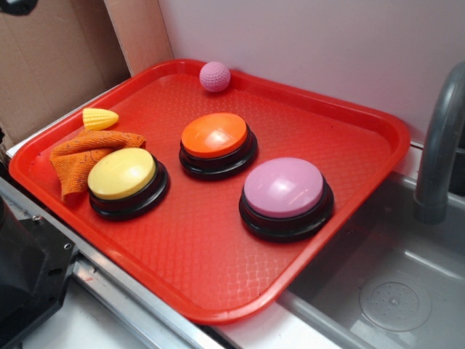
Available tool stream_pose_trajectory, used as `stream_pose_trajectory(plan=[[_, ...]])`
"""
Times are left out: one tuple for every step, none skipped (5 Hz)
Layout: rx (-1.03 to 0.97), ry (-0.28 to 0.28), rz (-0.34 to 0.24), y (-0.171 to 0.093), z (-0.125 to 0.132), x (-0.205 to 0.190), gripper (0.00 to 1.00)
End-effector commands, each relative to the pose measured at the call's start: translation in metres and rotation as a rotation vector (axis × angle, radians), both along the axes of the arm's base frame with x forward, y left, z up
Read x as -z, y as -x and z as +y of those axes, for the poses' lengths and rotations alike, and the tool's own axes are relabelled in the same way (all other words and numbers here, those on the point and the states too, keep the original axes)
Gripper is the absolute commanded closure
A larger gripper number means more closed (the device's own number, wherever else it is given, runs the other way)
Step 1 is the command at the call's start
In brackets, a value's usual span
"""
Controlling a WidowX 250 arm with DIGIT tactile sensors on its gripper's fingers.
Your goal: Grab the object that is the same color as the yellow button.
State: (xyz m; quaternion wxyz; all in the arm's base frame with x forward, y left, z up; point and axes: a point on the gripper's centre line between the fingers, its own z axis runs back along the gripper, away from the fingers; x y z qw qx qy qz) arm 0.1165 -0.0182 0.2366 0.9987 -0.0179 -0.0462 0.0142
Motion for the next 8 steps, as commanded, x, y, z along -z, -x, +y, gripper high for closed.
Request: stream_pose_trajectory(plan=[[0.0,0.0,0.0,0.0,0.0,0.0,0.0],[-0.195,0.007,0.022,-0.018,0.013,0.013,0.0],[-0.328,-0.015,0.02,-0.035,0.029,0.024,0.0],[-0.457,-0.009,0.005,-0.052,0.051,0.038,0.0],[-0.707,0.031,0.01,-0.064,0.072,0.054,0.0],[-0.957,0.033,0.035,-0.078,0.097,0.073,0.0],[-1.208,0.019,0.093,-0.091,0.122,0.098,0.0],[-1.457,0.039,0.11,-0.098,0.14,0.12,0.0]])
